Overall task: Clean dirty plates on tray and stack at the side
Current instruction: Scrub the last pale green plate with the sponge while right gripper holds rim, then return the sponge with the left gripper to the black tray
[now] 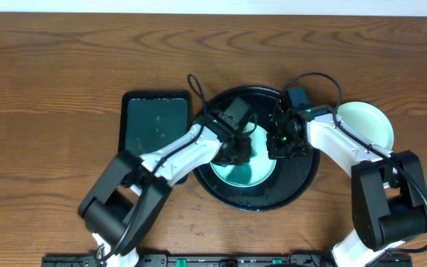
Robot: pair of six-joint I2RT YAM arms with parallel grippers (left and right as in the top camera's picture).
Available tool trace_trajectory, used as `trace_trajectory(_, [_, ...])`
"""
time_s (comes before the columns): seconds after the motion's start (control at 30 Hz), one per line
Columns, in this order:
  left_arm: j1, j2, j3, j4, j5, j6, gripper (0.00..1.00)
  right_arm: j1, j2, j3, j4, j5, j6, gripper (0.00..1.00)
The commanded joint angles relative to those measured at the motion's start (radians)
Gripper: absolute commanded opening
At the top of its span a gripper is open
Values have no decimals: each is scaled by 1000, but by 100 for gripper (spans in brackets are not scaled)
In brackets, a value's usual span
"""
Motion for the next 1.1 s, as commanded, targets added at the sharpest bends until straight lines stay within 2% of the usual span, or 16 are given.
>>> trace_trajectory(0.0, [42,-4,-54,-78,-379,19,7,10,34,-19,3,18,-12,1])
trace_trajectory(0.23, [94,-7,-53,-153,-523,108,7,10,34,-19,21,18,-12,1])
trace_trajectory(0.4, [109,-22,-4,-216,-513,120,7,10,34,-19,24,18,-12,1])
trace_trajectory(0.63, [121,-211,68,-278,-351,120,7,10,34,-19,16,18,-12,1])
trace_trajectory(0.83, [198,-381,68,-311,-399,134,7,9,34,-19,2,50,-11,1])
trace_trajectory(1.07, [357,-348,8,-312,-428,134,7,9,34,-19,-17,90,36,1])
